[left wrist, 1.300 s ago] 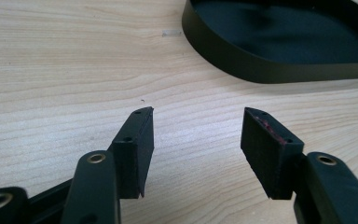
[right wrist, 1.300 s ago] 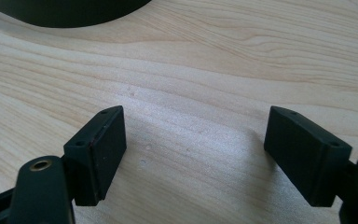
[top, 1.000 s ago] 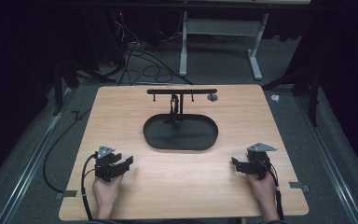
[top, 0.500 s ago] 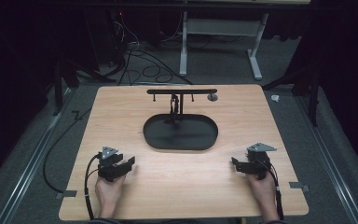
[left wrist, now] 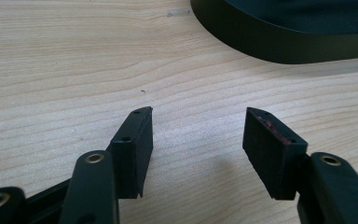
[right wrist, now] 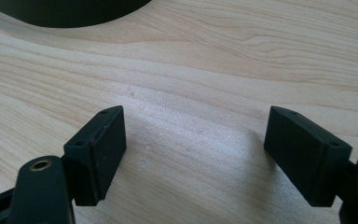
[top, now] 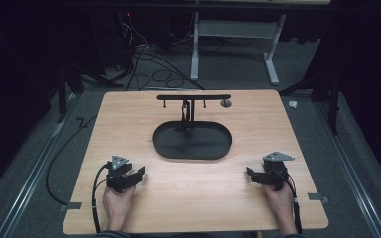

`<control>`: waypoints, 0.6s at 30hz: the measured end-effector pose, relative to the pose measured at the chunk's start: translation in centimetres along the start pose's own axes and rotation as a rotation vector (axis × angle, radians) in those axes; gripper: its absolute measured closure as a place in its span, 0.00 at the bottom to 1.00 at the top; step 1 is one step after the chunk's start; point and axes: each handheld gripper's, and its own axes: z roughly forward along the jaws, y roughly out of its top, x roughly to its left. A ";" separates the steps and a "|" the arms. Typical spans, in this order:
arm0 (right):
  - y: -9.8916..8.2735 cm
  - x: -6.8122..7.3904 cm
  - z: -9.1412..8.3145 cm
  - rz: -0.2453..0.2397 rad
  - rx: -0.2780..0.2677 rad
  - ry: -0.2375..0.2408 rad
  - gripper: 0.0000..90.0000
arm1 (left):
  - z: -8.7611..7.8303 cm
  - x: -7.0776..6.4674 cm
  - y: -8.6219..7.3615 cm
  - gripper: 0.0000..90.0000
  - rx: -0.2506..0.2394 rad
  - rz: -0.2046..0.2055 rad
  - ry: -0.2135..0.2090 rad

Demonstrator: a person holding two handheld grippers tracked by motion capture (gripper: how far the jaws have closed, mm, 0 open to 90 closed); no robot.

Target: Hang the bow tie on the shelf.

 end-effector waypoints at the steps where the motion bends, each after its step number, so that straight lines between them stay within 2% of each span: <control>1: 0.0 0.0 0.0 0.001 0.000 0.000 0.24 | 0.1 -0.1 0.0 0.48 0.005 0.007 0.007; 6: 0.0 0.0 0.0 0.000 0.000 0.000 0.24 | 0.4 -0.2 -0.1 0.47 0.013 0.020 0.018; 9: 0.0 0.0 0.0 0.002 0.000 0.001 0.24 | 0.6 -0.5 -0.2 0.46 0.006 0.044 0.030; 12: 0.0 0.0 0.0 0.002 0.000 0.001 0.24 | 0.7 -0.6 -0.2 0.45 -0.001 0.050 0.038; 15: 0.0 0.0 0.0 0.002 0.000 0.001 0.24 | 0.8 -1.1 -0.2 0.42 0.014 0.089 0.058; 18: 0.0 0.0 0.0 0.002 0.001 0.000 0.24 | 0.9 -1.2 -0.2 0.40 0.015 0.093 0.064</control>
